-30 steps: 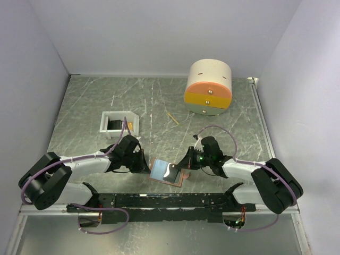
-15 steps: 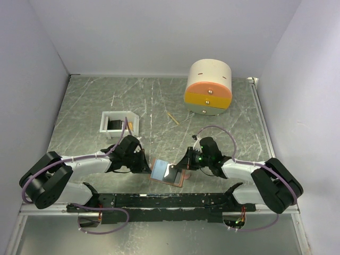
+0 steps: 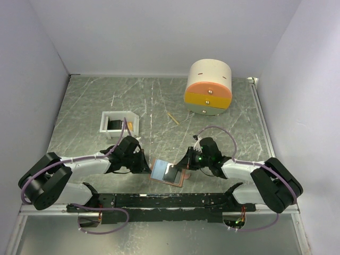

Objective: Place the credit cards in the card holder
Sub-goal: Insert the credit card into the card holder.

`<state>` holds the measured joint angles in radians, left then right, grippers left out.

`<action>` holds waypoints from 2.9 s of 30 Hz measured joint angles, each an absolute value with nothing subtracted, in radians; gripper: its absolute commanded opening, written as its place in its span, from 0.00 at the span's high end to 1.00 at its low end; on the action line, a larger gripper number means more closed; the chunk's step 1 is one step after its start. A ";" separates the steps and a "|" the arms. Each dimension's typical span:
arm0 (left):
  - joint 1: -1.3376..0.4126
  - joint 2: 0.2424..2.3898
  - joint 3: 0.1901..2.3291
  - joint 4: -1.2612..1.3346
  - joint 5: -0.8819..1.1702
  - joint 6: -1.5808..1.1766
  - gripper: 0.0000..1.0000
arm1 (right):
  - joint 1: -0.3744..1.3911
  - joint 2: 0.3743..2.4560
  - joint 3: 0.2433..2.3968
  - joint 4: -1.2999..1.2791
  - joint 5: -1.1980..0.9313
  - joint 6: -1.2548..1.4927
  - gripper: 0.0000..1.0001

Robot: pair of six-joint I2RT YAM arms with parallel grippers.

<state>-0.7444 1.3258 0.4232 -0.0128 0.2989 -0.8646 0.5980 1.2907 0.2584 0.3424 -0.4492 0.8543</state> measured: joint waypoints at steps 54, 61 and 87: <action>-0.761 1.301 0.407 -0.004 0.280 -0.881 0.93 | 0.665 1.338 0.284 0.368 -0.355 0.897 0.92; -0.793 1.278 0.358 0.053 0.302 -0.938 0.93 | 0.683 1.340 0.347 0.300 -0.316 0.877 0.57; -0.809 1.272 0.337 0.085 0.308 -0.980 0.93 | 0.873 1.306 0.357 0.247 -0.212 0.971 0.51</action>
<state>-0.8093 1.2720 0.3367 0.0853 0.3077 -0.9802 0.8734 1.3056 0.3569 0.2466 -0.2123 0.9710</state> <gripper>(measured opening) 0.076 0.488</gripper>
